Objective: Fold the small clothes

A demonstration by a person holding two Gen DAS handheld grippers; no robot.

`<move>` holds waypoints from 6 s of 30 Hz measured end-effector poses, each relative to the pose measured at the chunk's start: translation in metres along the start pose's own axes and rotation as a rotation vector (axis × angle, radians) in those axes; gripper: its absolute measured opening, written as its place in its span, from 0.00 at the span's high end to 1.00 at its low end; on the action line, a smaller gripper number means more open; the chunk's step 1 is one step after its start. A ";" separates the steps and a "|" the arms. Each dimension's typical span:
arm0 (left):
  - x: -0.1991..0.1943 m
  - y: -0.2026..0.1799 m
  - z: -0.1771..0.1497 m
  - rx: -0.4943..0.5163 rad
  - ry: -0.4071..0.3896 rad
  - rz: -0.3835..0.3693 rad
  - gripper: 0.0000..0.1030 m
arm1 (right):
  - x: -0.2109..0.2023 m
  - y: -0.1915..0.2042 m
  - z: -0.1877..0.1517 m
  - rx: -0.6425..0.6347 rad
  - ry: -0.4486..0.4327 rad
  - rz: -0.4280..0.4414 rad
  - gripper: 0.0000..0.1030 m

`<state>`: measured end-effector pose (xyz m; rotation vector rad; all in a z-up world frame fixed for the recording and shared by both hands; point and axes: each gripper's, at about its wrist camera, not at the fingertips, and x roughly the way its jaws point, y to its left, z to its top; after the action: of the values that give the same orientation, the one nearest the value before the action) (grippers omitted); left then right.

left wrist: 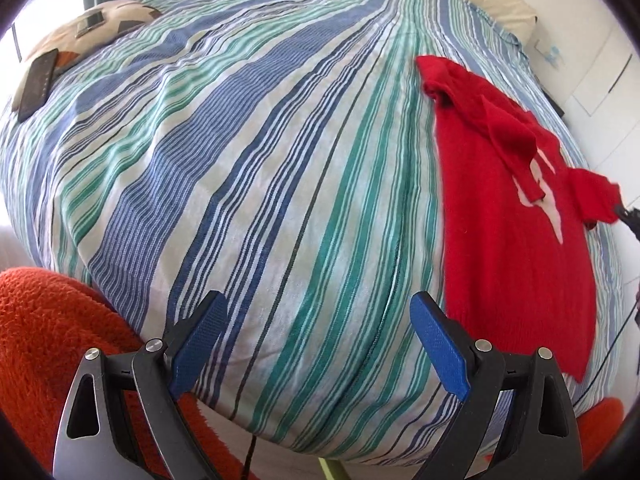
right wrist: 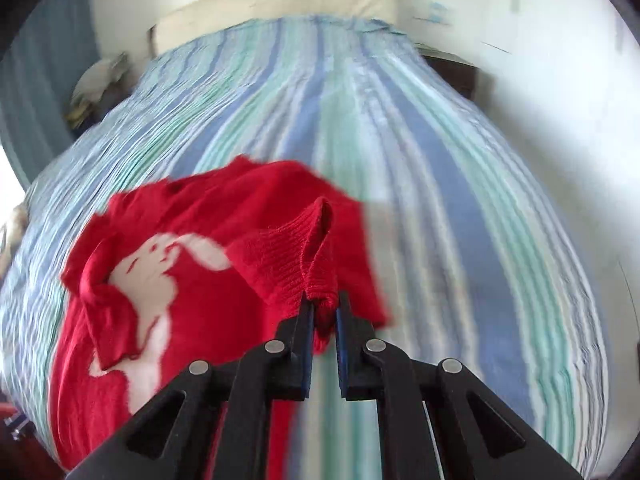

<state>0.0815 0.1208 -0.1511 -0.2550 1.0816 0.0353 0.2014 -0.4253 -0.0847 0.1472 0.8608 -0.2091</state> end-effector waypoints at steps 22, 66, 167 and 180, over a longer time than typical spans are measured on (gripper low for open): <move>0.014 -0.014 -0.013 0.097 0.028 0.162 0.09 | 0.014 -0.250 -0.110 0.539 -0.043 -0.059 0.92; 0.108 -0.280 0.066 0.816 0.039 -0.071 0.49 | -0.115 -0.101 -0.172 0.391 -0.169 0.144 0.33; 0.048 -0.057 0.029 0.274 0.202 -0.238 0.22 | -0.036 0.013 -0.142 0.096 0.337 0.474 0.39; 0.023 -0.065 -0.027 0.261 0.135 -0.243 0.98 | -0.069 0.019 -0.227 0.253 0.294 0.397 0.97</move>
<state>0.0791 0.0491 -0.1709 -0.1530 1.1696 -0.3433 -0.0044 -0.3503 -0.1769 0.5908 1.0748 0.0799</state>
